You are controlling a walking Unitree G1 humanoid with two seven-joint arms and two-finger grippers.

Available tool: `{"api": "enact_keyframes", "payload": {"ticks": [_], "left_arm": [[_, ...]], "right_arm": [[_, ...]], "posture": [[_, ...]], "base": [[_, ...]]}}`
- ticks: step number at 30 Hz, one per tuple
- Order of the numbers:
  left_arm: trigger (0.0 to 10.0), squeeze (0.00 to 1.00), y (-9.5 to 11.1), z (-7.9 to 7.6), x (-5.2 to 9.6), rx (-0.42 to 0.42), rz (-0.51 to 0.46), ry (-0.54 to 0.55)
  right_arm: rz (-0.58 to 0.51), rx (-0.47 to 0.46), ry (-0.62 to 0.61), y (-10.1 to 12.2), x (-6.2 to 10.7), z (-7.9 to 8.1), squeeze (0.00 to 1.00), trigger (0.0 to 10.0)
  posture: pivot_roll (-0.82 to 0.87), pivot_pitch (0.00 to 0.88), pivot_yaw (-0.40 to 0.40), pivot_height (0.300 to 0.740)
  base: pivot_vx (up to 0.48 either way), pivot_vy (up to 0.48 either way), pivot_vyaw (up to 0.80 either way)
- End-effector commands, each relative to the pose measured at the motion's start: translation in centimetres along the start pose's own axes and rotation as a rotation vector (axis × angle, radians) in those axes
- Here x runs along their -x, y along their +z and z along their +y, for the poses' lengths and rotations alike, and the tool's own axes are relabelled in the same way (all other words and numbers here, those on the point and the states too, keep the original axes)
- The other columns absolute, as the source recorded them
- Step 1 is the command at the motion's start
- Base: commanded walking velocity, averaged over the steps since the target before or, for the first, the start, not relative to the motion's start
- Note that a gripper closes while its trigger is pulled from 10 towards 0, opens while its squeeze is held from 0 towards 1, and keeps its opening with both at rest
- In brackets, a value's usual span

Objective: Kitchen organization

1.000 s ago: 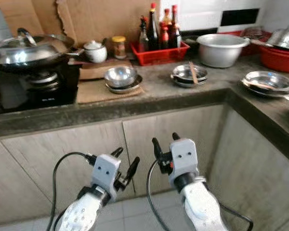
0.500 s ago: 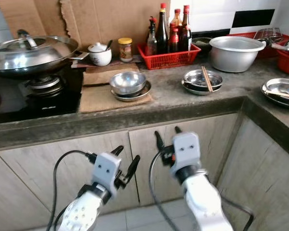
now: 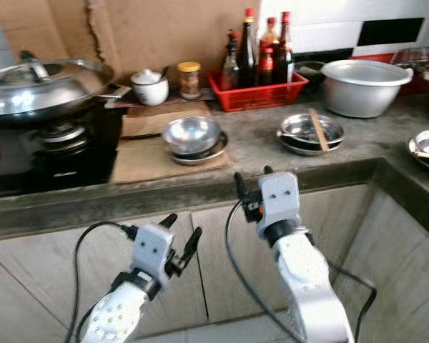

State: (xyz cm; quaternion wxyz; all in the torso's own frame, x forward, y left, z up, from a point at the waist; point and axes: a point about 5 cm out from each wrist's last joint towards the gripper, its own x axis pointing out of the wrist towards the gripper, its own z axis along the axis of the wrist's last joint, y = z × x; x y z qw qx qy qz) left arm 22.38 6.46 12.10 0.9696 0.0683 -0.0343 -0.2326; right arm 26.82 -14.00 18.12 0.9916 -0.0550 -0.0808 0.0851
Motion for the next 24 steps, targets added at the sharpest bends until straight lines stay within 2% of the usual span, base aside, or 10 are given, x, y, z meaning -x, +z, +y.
{"api": "enact_keyframes", "payload": {"ticks": [1,5,10,12,16,23,24], "left_arm": [[10.0,0.0,0.0,0.9,0.3,-0.02,0.006,0.033],[10.0,0.0,0.0,0.8,0.3,-0.019,0.006,0.031],[10.0,0.0,0.0,0.8,0.2,-0.019,0.006,0.029],[10.0,0.0,0.0,0.8,0.2,-0.02,0.005,0.03],[10.0,0.0,0.2,1.0,0.2,-0.019,-0.006,0.042],[10.0,0.0,0.0,0.9,0.1,-0.012,0.005,0.04],[10.0,0.0,0.1,0.9,0.1,-0.012,0.004,0.04]], "right_arm": [[-0.031,-0.031,0.048,0.8,-0.7,1.2,0.0,10.0],[-0.04,-0.017,0.064,1.0,-0.9,1.6,0.0,10.0],[-0.055,-0.01,0.084,1.3,-1.5,2.0,0.0,10.0],[-0.054,-0.015,0.079,1.4,-1.7,1.9,0.0,10.0],[-0.053,-0.023,0.061,1.6,-2.1,1.5,0.0,10.0],[-0.068,-0.044,0.033,2.7,-3.3,0.2,0.0,10.0],[-0.068,-0.044,0.031,2.9,-3.5,0.1,0.07,10.0]], "posture": [[-0.04,0.005,0.002,0.74],[-0.04,0.004,0.001,0.74],[-0.04,0.009,0.001,0.74],[-0.04,0.009,0.001,0.74],[-0.04,0.01,-0.003,0.74],[-0.03,0.011,-0.006,0.74],[-0.04,0.012,-0.004,0.74]], "base": [[0.27,0.0,0.0],[0.272,0.0,0.0],[0.272,0.0,0.8],[0.274,0.0,0.0],[0.263,0.0,0.0],[0.0,0.0,0.0],[0.0,0.0,0.0]]}}
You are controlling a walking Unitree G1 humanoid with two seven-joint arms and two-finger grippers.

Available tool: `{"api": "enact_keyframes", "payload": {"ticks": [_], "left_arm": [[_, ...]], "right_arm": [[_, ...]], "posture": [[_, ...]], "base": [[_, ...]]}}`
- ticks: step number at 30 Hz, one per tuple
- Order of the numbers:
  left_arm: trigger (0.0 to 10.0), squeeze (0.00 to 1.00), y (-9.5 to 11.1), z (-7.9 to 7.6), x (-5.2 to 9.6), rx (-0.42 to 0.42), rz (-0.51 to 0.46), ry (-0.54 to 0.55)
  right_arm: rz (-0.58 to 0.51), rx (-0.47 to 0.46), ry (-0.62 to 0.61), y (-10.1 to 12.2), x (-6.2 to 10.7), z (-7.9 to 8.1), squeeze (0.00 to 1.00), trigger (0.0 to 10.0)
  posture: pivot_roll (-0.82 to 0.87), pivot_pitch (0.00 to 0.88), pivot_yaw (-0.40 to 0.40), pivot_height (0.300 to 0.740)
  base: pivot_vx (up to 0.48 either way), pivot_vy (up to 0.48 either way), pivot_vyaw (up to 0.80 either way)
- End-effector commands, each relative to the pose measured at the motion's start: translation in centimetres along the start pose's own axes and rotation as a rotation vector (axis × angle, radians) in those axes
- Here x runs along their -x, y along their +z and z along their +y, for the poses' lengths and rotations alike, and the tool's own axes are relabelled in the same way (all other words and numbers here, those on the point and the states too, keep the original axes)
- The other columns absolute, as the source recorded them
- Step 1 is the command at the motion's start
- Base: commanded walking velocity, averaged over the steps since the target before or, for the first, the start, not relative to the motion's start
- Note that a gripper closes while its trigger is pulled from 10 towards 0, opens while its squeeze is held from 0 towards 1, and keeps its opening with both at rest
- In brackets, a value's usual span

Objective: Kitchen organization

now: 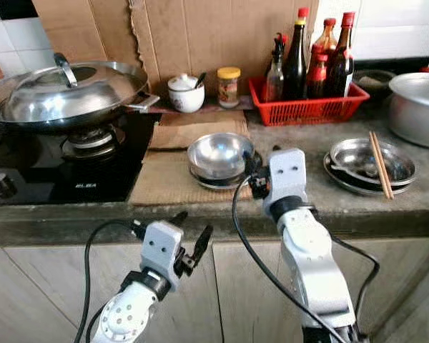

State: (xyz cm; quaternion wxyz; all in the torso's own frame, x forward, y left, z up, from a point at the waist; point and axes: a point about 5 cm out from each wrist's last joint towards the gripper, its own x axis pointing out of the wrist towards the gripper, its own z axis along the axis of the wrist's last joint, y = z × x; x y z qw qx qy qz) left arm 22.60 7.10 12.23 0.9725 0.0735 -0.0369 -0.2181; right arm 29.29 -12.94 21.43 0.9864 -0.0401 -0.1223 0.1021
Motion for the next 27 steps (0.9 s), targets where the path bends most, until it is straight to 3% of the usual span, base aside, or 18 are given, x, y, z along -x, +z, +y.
{"api": "enact_keyframes", "payload": {"ticks": [1,7,8,15,27], "left_arm": [[10.0,0.0,0.0,0.2,0.0,-0.001,0.004,0.009],[10.0,0.0,0.1,0.1,0.0,0.0,0.0,0.003],[10.0,0.0,0.1,0.1,0.0,0.0,0.0,0.003],[10.0,0.0,0.1,0.0,0.1,0.001,0.001,0.005],[10.0,0.0,0.1,-0.5,0.3,-0.005,-0.002,-0.007]], "right_arm": [[0.02,-0.024,0.004,0.1,-0.6,-0.2,1.0,10.0],[0.081,-0.001,0.019,0.4,-2.5,-0.2,1.0,10.0],[0.092,0.0,0.02,0.5,-2.9,-0.1,0.0,10.0],[0.204,0.014,-0.043,0.8,-5.2,-0.3,0.0,10.0],[0.381,-0.077,-0.062,1.9,-8.1,-1.4,0.0,10.0]], "posture": [[-0.04,0.012,-0.004,0.74],[-0.03,0.018,-0.006,0.74],[-0.03,0.017,-0.01,0.74],[-0.02,0.018,-0.021,0.74],[-0.03,0.012,-0.018,0.74]], "base": [[0.0,0.0,0.0],[0.0,0.0,0.0],[0.0,0.0,0.0],[0.0,0.0,0.0],[0.0,0.0,0.0]]}}
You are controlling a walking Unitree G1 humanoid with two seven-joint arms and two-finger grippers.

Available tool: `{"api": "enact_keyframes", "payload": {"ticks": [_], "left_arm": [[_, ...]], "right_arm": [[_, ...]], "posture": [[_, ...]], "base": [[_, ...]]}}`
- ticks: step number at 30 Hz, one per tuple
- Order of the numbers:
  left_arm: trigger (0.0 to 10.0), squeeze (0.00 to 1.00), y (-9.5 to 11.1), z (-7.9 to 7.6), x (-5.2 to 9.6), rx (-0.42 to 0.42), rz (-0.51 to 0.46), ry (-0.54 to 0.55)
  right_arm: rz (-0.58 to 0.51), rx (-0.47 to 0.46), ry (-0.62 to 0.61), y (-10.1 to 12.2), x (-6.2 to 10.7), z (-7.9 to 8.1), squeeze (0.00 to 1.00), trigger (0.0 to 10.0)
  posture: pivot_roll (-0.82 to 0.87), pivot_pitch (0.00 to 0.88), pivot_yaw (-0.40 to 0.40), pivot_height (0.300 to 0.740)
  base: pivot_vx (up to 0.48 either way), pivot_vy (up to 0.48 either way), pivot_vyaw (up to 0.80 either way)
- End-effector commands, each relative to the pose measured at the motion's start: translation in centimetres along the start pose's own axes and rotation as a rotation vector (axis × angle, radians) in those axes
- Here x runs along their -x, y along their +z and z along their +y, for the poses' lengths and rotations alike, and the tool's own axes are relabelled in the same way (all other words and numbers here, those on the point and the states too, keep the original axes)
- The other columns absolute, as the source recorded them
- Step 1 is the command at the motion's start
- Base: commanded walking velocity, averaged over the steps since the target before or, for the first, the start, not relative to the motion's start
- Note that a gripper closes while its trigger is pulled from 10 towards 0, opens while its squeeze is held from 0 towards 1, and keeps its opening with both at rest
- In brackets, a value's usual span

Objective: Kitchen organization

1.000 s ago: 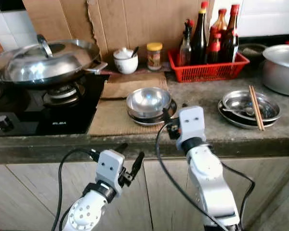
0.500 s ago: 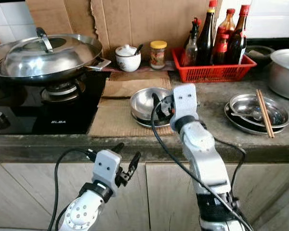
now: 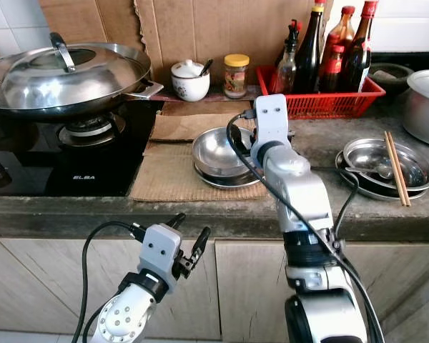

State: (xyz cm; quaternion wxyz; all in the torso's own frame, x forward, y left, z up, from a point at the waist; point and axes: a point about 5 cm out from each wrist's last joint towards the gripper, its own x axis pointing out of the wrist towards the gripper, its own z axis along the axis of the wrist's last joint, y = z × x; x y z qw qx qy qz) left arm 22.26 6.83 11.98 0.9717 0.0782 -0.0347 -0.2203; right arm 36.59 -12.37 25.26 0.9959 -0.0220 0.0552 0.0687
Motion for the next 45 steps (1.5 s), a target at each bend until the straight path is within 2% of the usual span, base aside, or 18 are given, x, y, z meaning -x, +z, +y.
{"api": "enact_keyframes", "payload": {"ticks": [1,7,13,20,25,28,29,39,43,45], "left_arm": [[10.0,0.0,0.3,-0.1,0.1,0.006,-0.006,-0.003],[10.0,0.0,0.1,-0.2,0.0,0.011,0.001,-0.006],[10.0,0.0,0.0,-0.2,0.1,0.012,0.003,-0.001],[10.0,0.0,0.0,-0.1,-0.1,0.006,0.002,-0.004],[10.0,0.0,0.0,-0.1,-0.1,0.006,0.001,-0.001],[10.0,0.0,0.0,-0.1,-0.1,0.006,0.001,0.0],[10.0,0.0,0.1,-0.1,-0.1,0.006,0.0,0.0],[10.0,0.0,0.1,-0.1,-0.1,0.007,-0.001,0.004],[10.0,0.0,0.1,-0.1,-0.2,0.007,-0.001,0.005],[10.0,0.0,0.1,-0.1,-0.1,0.006,-0.001,0.005]], "right_arm": [[0.049,-0.014,-0.005,0.2,-0.3,-0.3,0.0,10.0],[0.228,-0.032,0.004,-0.4,-1.0,-0.6,0.0,10.0],[0.273,-0.043,-0.02,-0.3,-1.4,-1.3,0.0,10.0],[0.339,-0.101,0.036,0.2,-1.5,-1.1,0.0,10.0],[0.425,-0.09,0.082,-0.5,-1.4,-0.7,0.0,10.0],[0.439,-0.085,0.087,-0.7,-1.4,-0.7,0.0,10.0],[0.453,-0.079,0.085,-0.9,-1.4,-0.6,0.0,0.0],[0.476,-0.119,0.081,-1.4,-1.5,-0.5,0.0,0.0],[0.467,-0.17,0.059,-1.4,-1.8,-0.6,0.0,0.0],[0.451,-0.232,0.05,-1.2,-1.9,-0.6,0.0,0.0]], "posture": [[-0.03,0.011,-0.02,0.74],[-0.03,0.004,-0.025,0.74],[-0.03,0.006,-0.023,0.74],[-0.03,0.014,-0.02,0.74],[-0.03,0.021,-0.021,0.74],[-0.03,0.023,-0.02,0.74],[-0.03,0.024,-0.022,0.74],[-0.03,0.028,-0.023,0.74],[-0.03,0.03,-0.026,0.74],[-0.03,0.03,-0.025,0.74]], "base": [[0.0,0.0,0.0],[0.0,0.0,0.0],[0.0,0.0,0.0],[0.0,0.0,0.0],[0.0,0.0,0.0],[0.0,0.0,0.0],[0.0,0.0,0.0],[0.0,0.0,0.0],[0.0,0.0,0.0],[0.0,0.0,0.0]]}}
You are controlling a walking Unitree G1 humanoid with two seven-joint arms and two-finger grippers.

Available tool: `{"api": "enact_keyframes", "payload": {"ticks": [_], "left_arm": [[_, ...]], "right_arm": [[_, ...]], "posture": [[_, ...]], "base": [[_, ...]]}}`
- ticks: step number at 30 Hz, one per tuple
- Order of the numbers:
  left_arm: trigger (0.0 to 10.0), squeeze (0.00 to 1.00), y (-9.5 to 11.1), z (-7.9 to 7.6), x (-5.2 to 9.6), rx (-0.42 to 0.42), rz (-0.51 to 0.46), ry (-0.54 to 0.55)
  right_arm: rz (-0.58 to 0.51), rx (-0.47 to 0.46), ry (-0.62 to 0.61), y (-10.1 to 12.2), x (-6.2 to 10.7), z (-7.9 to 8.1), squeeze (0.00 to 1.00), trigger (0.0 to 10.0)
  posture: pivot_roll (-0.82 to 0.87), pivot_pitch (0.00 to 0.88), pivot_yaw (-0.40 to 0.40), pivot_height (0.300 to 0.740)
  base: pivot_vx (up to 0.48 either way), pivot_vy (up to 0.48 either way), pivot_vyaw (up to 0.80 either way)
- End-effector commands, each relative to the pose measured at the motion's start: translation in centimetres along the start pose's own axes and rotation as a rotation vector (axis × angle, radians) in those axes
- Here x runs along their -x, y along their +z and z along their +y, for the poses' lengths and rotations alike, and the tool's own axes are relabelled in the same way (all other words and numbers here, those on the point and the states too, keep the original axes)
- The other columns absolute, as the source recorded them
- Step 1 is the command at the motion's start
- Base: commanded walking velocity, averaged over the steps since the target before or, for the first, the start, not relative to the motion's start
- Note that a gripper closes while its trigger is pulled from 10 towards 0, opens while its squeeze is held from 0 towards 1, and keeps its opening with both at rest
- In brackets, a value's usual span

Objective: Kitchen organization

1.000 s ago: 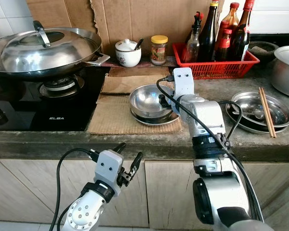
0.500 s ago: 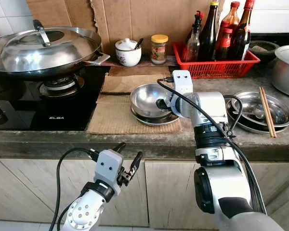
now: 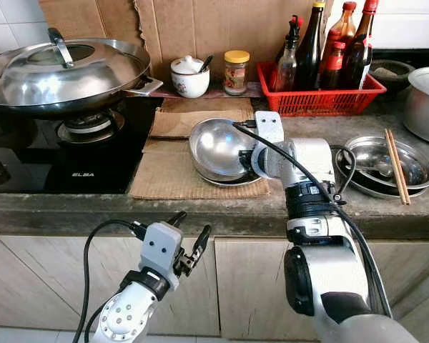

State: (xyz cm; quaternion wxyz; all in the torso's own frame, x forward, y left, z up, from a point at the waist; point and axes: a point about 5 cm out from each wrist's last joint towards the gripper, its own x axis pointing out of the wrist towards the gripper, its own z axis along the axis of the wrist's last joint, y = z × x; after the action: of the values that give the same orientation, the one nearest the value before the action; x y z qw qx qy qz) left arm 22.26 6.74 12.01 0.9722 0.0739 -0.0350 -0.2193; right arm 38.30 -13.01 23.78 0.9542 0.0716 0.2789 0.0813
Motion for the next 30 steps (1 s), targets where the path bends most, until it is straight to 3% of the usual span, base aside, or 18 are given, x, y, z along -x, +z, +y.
{"api": "enact_keyframes", "payload": {"ticks": [1,4,10,14,17,18,19,24,26,30], "left_arm": [[10.0,0.0,0.0,0.0,-0.1,-0.003,0.002,0.003],[10.0,0.0,0.1,0.0,-0.1,-0.003,0.003,0.004],[10.0,0.0,0.0,0.0,-0.1,-0.004,0.002,0.004],[10.0,0.0,0.1,0.1,-0.1,-0.004,0.002,0.005],[10.0,0.0,0.2,0.0,-0.1,-0.004,0.001,0.007],[10.0,0.0,0.2,0.0,-0.1,-0.005,0.0,0.008],[10.0,0.0,0.2,0.0,-0.1,-0.005,-0.001,0.008],[10.0,0.0,0.2,0.0,0.0,-0.004,0.0,0.011],[10.0,0.0,0.2,0.1,-0.1,-0.001,0.0,0.015],[10.0,0.0,0.2,0.2,-0.1,0.0,0.0,0.018]], "right_arm": [[-0.019,-0.054,0.006,0.3,-0.1,0.3,0.0,0.0],[-0.067,-0.123,0.02,0.6,0.0,0.4,0.0,0.0],[-0.143,-0.175,0.001,0.8,0.1,0.2,0.0,0.0],[-0.264,-0.224,-0.014,1.4,0.5,-0.1,0.0,0.0],[-0.427,-0.256,-0.018,2.3,1.5,-0.3,0.0,0.0],[-0.54,-0.219,-0.049,2.7,2.4,-0.5,0.0,0.0],[-0.579,-0.198,-0.059,2.8,2.7,-0.5,0.0,0.0],[-0.698,-0.141,-0.082,3.0,3.9,-0.6,0.0,0.0],[-0.826,0.031,-0.109,2.2,5.2,-0.3,0.0,0.0],[-0.906,0.131,-0.127,0.9,6.3,0.0,0.0,0.0]], "posture": [[-0.03,0.03,-0.025,0.74],[-0.02,0.031,-0.025,0.74],[-0.02,0.03,-0.025,0.74],[-0.02,0.03,-0.024,0.74],[-0.02,0.026,-0.022,0.74],[-0.02,0.021,-0.023,0.74],[-0.02,0.021,-0.023,0.74],[-0.02,0.015,-0.02,0.74],[-0.03,0.015,-0.017,0.74],[-0.02,0.007,-0.011,0.74]], "base": [[0.0,0.0,0.0],[0.0,0.0,0.0],[0.0,0.0,0.0],[0.0,0.0,0.0],[0.0,0.0,0.0],[0.0,0.0,0.0],[0.0,0.0,0.0],[0.0,0.0,0.0],[0.0,0.0,0.0],[0.0,0.0,0.0]]}}
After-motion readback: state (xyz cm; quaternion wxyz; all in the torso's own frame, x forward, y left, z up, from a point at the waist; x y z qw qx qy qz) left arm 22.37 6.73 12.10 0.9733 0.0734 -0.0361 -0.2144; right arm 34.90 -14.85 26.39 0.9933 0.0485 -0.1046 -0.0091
